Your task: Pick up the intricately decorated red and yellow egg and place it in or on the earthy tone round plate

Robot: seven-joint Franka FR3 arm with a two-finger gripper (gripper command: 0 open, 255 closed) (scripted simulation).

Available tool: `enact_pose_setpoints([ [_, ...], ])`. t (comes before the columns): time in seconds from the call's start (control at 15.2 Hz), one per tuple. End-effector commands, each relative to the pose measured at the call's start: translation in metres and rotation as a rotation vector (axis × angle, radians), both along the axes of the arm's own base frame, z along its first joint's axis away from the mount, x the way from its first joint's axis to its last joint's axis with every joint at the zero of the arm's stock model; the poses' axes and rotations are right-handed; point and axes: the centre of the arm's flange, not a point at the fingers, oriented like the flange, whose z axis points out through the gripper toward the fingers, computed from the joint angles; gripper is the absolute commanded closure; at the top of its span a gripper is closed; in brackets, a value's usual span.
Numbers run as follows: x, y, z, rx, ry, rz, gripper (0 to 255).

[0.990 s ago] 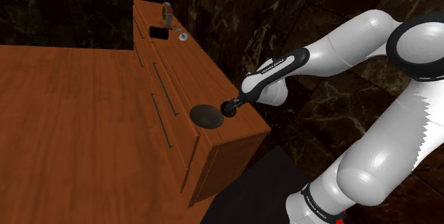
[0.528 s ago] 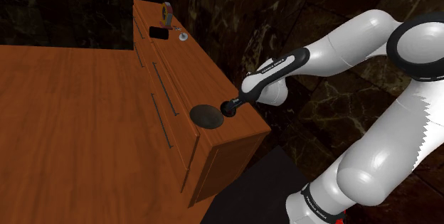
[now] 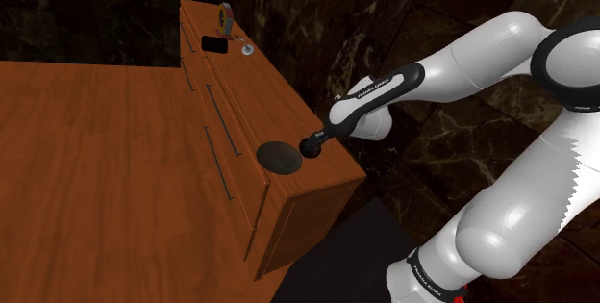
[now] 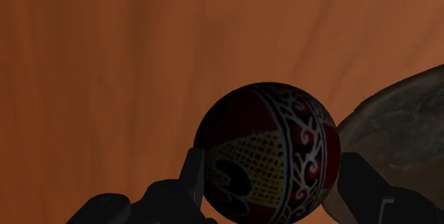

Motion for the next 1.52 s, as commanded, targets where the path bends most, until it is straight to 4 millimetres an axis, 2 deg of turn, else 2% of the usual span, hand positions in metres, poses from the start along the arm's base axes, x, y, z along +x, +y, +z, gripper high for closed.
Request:
enact_pose_setpoints([
  [0.0,0.000,0.000,0.010,0.000,0.001,-0.001,255],
  [1.06,0.000,0.000,0.091,0.000,0.001,-0.001,255],
  [1.45,0.012,0.077,0.106,0.000,0.001,-0.001,255],
])
